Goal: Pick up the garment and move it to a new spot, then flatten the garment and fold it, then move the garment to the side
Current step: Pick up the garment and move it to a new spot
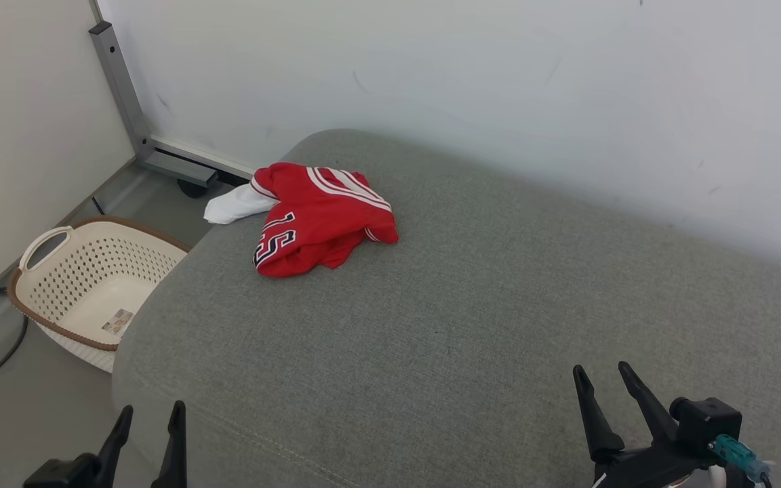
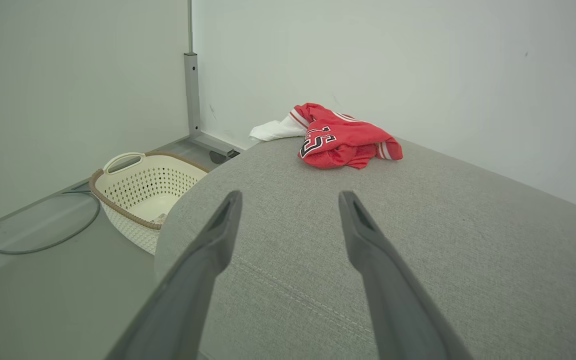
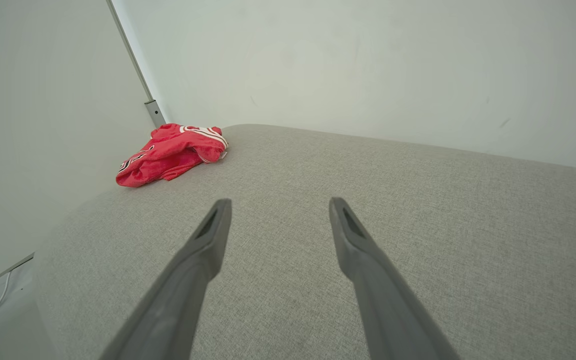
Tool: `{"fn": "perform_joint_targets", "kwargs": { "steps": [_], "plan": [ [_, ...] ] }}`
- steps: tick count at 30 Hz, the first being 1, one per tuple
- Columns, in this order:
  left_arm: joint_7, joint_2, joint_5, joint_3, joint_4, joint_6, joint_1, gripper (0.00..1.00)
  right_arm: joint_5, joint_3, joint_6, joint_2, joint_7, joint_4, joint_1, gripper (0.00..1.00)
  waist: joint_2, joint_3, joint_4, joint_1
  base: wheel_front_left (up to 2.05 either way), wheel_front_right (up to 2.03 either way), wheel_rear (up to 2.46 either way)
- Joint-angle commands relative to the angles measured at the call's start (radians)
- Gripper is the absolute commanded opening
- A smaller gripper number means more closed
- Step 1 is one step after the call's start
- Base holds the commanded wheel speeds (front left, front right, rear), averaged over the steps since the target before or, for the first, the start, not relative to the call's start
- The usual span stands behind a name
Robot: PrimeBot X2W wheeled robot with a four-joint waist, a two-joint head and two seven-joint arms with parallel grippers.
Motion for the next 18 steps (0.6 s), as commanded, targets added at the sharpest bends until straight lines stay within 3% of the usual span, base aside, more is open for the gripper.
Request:
{"fn": "perform_joint_targets", "kwargs": {
  "steps": [1, 9, 18],
  "plan": [
    [0.011, -0.001, -0.004, -0.007, 0.006, -0.006, -0.019, 1.0, -0.01, -0.001, -0.001, -0.003, 0.001, -0.006, -0.009, 1.0, -0.0002, 0.008, -0.003, 0.0, 0.0, 0.0, 0.0],
    [0.08, 0.002, -0.038, -0.024, 0.079, -0.044, -0.11, 1.0, -0.034, -0.008, -0.001, -0.003, 0.018, -0.037, -0.02, 1.0, -0.0002, 0.04, -0.014, 0.0, 0.0, 0.0, 0.0],
    [0.273, 0.002, -0.087, -0.092, 0.317, -0.115, -0.455, 1.0, -0.114, -0.017, -0.001, -0.004, 0.097, -0.144, -0.044, 1.0, -0.0002, 0.149, -0.041, 0.0, 0.0, 0.0, 0.0]
  ]
}}
